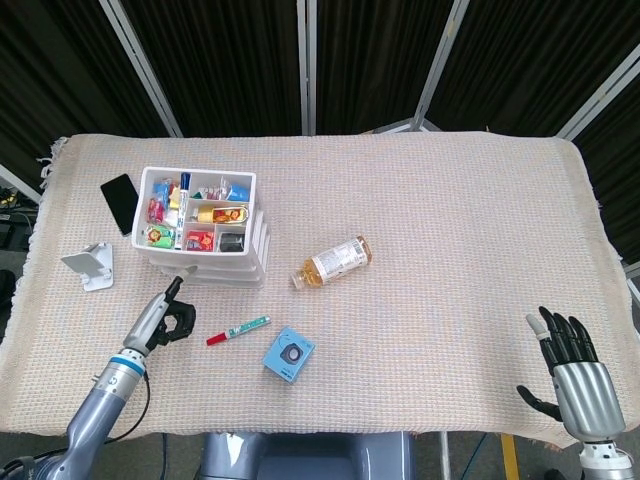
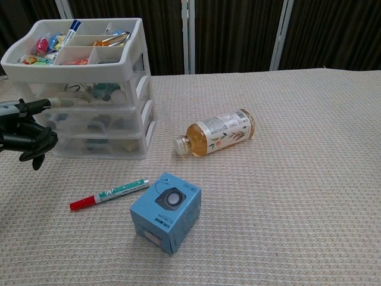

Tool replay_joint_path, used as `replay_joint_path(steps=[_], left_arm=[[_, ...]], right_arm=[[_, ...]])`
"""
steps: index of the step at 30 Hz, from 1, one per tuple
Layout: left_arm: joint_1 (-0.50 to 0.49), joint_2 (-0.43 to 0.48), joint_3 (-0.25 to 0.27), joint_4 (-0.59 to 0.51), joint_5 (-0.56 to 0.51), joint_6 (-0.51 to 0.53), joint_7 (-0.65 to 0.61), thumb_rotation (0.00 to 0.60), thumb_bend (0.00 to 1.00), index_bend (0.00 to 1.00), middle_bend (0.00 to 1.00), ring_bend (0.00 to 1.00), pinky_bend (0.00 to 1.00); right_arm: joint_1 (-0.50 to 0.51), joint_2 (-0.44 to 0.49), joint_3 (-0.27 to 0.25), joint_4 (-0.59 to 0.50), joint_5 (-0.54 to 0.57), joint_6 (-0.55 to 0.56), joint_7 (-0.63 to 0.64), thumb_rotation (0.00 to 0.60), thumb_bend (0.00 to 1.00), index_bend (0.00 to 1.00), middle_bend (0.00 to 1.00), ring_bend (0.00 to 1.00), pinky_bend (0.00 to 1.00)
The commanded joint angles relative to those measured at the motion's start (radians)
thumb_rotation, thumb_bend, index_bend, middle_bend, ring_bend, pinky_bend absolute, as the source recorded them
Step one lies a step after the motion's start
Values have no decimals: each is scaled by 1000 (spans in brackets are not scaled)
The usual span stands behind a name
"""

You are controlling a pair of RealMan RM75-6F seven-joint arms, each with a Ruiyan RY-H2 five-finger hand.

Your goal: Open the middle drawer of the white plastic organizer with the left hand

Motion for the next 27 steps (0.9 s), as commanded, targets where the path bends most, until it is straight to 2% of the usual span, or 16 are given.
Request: replay_joint_path(steps=[1, 10, 15, 27], left_arm=[[-14, -13, -14, 1, -24, -7, 14, 600, 774, 0, 776, 793, 615], [-41, -40, -30, 10, -65, -25, 38, 600, 775, 2, 776, 793, 615], [-55, -49, -35, 13, -80, -42, 43, 600, 777, 37, 776, 793, 615], [-66, -54, -41, 13, -68, -55, 24, 600, 777, 72, 776, 793, 615]], right_arm=[[0, 0, 0, 0, 0, -1, 1, 600, 17, 0, 0, 0, 0], [1, -1, 0, 0, 2, -4, 1, 600, 17, 0, 0, 0, 0], [2, -2, -1, 1, 2, -6, -2, 600, 18, 0, 0, 0, 0], [3, -6, -2, 4, 0, -7, -7, 600, 18, 0, 0, 0, 0]])
